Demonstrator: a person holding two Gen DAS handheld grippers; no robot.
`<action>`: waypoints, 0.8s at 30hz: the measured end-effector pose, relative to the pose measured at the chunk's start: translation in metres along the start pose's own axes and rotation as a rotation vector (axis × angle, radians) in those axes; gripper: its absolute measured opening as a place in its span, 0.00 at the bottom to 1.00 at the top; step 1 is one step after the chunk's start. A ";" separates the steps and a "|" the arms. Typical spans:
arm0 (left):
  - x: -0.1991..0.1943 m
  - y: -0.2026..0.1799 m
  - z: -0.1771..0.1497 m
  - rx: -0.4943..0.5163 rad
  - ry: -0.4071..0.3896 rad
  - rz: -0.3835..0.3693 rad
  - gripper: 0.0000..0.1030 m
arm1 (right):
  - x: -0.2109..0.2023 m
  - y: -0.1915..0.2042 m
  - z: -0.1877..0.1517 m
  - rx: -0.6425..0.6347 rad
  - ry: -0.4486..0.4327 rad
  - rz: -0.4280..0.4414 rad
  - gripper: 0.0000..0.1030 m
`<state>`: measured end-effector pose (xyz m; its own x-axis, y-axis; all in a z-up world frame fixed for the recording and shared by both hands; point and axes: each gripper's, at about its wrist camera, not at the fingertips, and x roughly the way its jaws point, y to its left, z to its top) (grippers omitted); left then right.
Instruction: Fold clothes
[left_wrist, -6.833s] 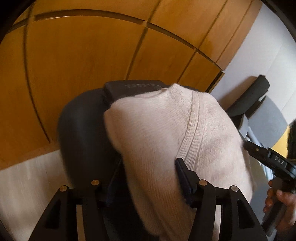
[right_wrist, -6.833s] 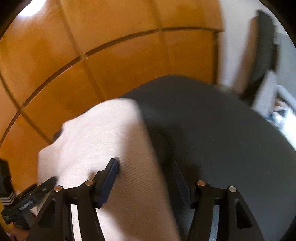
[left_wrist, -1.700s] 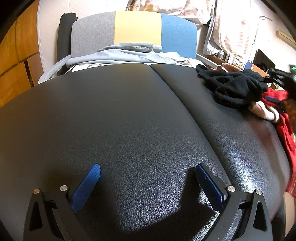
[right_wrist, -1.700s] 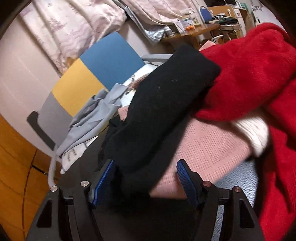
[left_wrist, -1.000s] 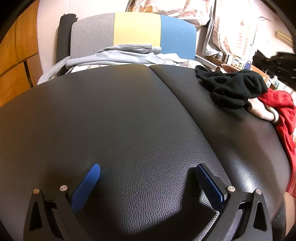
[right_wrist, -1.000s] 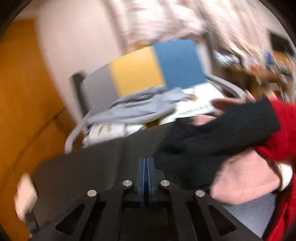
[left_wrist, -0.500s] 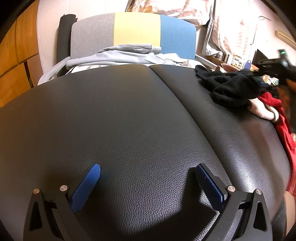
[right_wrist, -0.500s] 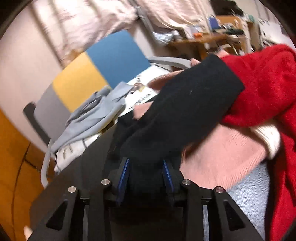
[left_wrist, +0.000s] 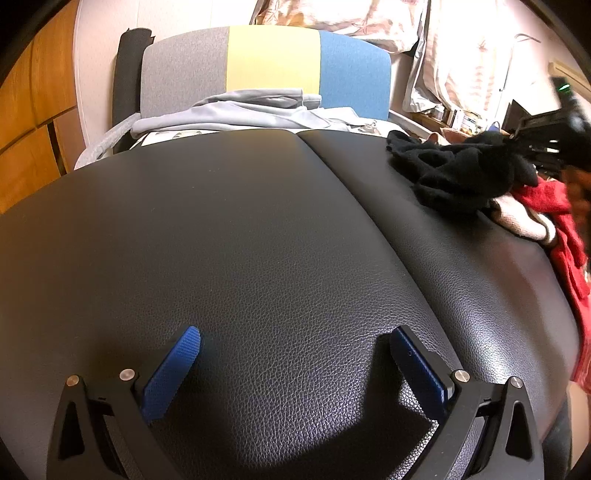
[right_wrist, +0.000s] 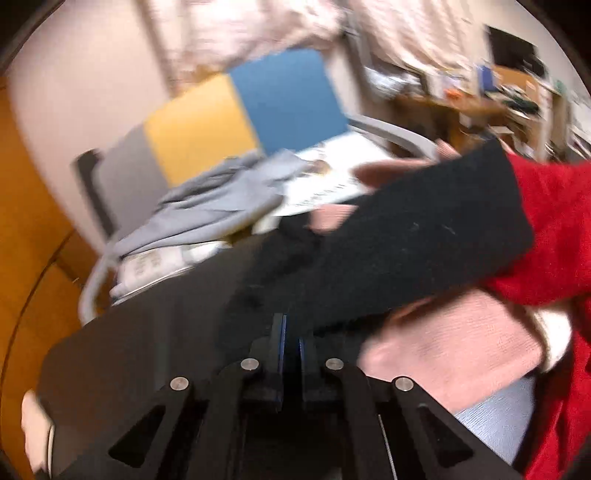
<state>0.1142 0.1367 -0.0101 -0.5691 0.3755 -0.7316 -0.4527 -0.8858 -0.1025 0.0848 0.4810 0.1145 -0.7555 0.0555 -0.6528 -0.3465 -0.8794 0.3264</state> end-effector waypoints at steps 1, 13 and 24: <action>0.000 0.000 0.000 -0.001 0.000 -0.002 1.00 | -0.004 0.012 -0.009 -0.023 0.008 0.031 0.04; -0.013 0.015 0.007 -0.099 0.040 -0.048 1.00 | -0.048 0.080 -0.166 -0.141 0.190 0.277 0.07; 0.016 -0.018 0.087 -0.184 0.083 -0.181 1.00 | -0.092 0.020 -0.125 -0.101 -0.027 0.021 0.38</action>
<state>0.0536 0.1827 0.0382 -0.4284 0.5154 -0.7422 -0.4049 -0.8438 -0.3522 0.2172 0.3992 0.0959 -0.7771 0.0484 -0.6276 -0.2741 -0.9236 0.2681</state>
